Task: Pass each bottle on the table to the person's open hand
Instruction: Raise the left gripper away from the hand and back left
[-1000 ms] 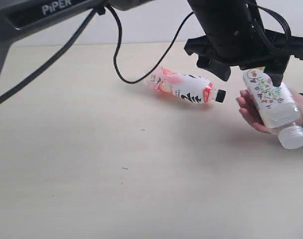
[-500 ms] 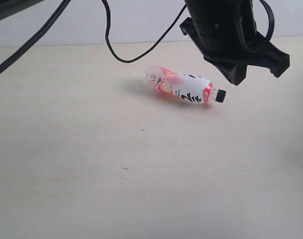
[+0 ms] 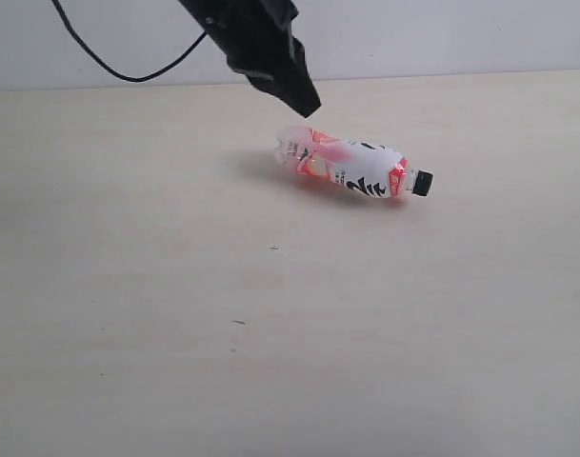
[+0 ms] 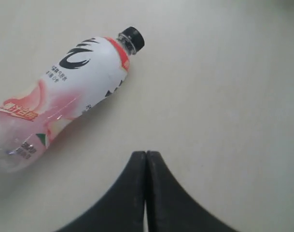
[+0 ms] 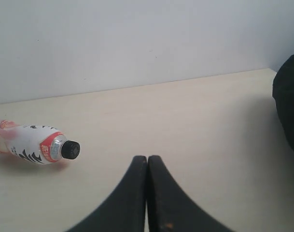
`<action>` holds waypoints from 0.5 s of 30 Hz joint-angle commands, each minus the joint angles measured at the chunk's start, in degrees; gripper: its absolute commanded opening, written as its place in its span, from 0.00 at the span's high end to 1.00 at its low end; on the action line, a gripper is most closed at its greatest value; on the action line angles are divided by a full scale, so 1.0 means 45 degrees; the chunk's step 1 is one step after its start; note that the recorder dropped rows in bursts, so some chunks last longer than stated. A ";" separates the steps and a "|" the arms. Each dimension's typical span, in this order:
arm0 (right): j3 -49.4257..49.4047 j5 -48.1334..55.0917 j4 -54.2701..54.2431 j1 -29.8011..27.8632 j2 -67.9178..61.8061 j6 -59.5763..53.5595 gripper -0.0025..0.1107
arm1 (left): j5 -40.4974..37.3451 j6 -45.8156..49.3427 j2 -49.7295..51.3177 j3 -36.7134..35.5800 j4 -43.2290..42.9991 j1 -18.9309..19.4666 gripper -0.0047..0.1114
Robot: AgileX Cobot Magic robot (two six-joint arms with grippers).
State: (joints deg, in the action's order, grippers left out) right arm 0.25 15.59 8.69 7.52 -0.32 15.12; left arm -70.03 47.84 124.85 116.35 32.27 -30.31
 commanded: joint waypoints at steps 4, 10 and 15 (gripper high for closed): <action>-0.0056 -0.0106 0.0050 0.0041 0.0071 0.0006 0.98 | 0.0143 0.5556 -0.0091 -0.1150 0.0171 0.1143 0.96; -0.0056 -0.0106 0.0050 0.0041 0.0071 0.0006 0.98 | 0.1303 0.7100 -0.0091 -0.1150 -0.1826 0.1121 0.96; -0.0056 -0.0106 0.0050 0.0041 0.0071 0.0006 0.98 | 0.1246 0.6936 -0.0091 -0.1150 -0.1679 0.1121 0.96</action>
State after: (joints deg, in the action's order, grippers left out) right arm 0.25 15.59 8.69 7.52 -0.32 15.12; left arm -64.55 79.21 124.85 111.50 24.23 -25.40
